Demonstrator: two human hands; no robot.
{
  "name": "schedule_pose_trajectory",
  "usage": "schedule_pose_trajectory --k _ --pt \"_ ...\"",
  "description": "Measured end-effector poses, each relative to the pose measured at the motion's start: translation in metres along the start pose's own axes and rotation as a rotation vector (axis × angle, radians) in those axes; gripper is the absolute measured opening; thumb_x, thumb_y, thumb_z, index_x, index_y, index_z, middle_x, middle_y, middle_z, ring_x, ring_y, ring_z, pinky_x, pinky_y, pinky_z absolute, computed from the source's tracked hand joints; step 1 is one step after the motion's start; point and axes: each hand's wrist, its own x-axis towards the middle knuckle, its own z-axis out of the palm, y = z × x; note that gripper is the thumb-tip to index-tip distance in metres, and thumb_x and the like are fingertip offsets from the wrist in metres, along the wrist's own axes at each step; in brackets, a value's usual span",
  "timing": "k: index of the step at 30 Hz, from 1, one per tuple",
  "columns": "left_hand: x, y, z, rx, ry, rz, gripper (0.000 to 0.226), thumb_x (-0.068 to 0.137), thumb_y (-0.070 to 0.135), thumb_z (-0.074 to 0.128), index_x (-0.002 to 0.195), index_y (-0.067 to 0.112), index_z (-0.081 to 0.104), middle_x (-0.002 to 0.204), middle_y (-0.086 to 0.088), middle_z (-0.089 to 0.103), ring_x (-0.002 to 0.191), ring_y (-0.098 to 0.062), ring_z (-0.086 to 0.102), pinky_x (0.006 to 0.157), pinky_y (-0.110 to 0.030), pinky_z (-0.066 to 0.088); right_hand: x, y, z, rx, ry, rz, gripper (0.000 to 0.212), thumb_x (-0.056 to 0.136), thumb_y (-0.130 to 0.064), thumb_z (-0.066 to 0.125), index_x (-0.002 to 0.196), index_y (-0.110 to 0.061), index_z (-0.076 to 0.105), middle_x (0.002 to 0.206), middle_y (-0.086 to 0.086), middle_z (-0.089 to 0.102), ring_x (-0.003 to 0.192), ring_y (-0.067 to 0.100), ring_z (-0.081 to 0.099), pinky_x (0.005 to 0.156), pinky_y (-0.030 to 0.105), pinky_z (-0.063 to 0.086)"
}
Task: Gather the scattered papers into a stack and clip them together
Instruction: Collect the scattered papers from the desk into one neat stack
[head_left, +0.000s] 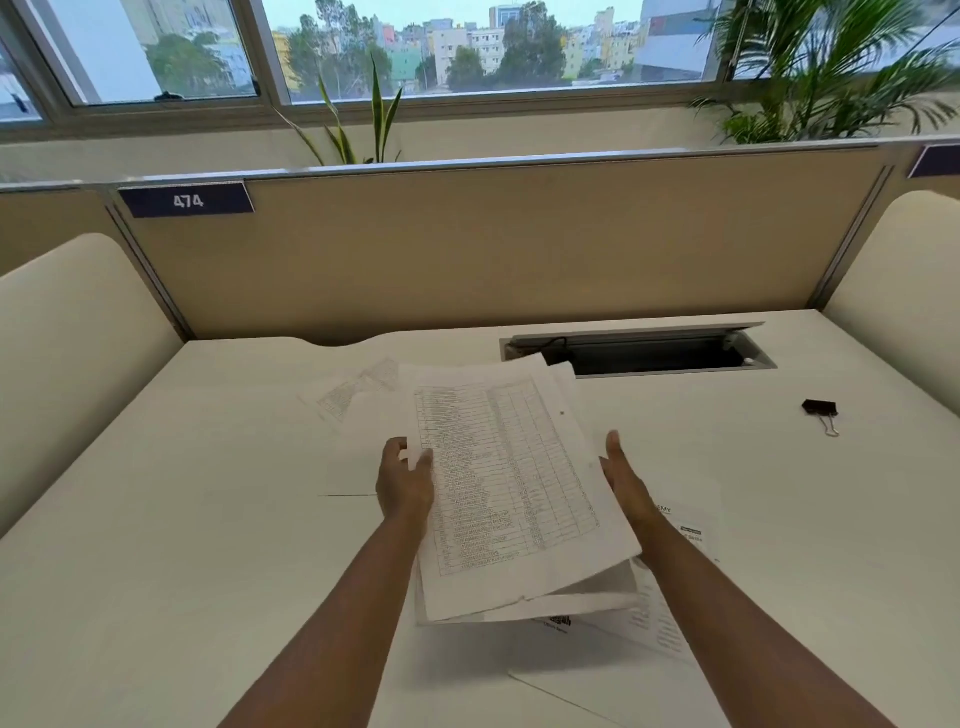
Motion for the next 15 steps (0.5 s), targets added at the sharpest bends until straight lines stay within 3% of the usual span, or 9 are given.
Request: schedule_pose_trajectory --k 2,5,9,11,13,15 --pt "-0.002 0.001 0.006 -0.044 -0.045 -0.026 0.041 0.085 0.013 0.064 0.12 0.012 0.043 0.111 -0.011 0.061 0.092 -0.027 0.06 0.086 -0.035 0.049 0.002 -0.002 0.003 -0.059 -0.045 -0.035 0.032 0.094 -0.038 0.045 0.104 -0.014 0.063 0.104 0.012 0.069 0.089 0.024 0.067 0.072 0.032 0.057" --pt "0.005 -0.004 0.013 -0.072 -0.161 -0.119 0.056 0.081 0.016 0.069 0.129 0.01 0.041 0.114 -0.007 0.06 0.102 -0.028 0.061 0.096 -0.042 0.049 0.012 -0.002 -0.001 -0.247 -0.002 -0.052 0.025 0.088 -0.009 0.059 0.11 0.002 0.062 0.116 0.024 0.064 0.091 0.031 0.065 0.08 0.035 0.055" --pt "0.012 -0.016 0.012 -0.035 -0.228 -0.208 0.044 0.085 0.025 0.063 0.124 0.008 0.054 0.113 -0.013 0.064 0.099 -0.031 0.063 0.086 -0.041 0.053 0.024 -0.002 -0.021 -0.301 0.055 0.007 0.022 0.084 0.001 0.061 0.105 0.007 0.061 0.114 0.025 0.063 0.089 0.031 0.063 0.073 0.031 0.053" --pt "0.016 -0.026 0.007 0.173 -0.121 -0.088 0.04 0.086 0.018 0.061 0.123 0.006 0.053 0.113 -0.018 0.064 0.099 -0.034 0.062 0.086 -0.039 0.049 0.029 0.004 -0.035 -0.297 0.109 0.038 0.016 0.083 0.005 0.061 0.098 0.003 0.062 0.117 0.029 0.061 0.093 0.032 0.06 0.075 0.033 0.051" --pt "0.021 -0.039 -0.002 0.429 -0.032 0.081 0.043 0.087 0.013 0.059 0.127 0.003 0.05 0.123 -0.021 0.058 0.112 -0.035 0.057 0.094 -0.038 0.043 0.033 0.013 -0.044 -0.295 0.166 0.069 0.024 0.082 0.007 0.06 0.106 0.009 0.061 0.12 0.031 0.059 0.095 0.034 0.059 0.083 0.043 0.051" --pt "0.032 -0.051 -0.011 0.61 -0.042 0.193 0.054 0.088 0.014 0.057 0.137 0.004 0.039 0.14 -0.02 0.044 0.129 -0.034 0.044 0.103 -0.04 0.036 0.036 0.023 -0.051 -0.294 0.208 0.109 0.032 0.082 0.008 0.061 0.113 0.014 0.057 0.121 0.031 0.059 0.101 0.037 0.06 0.096 0.05 0.047"
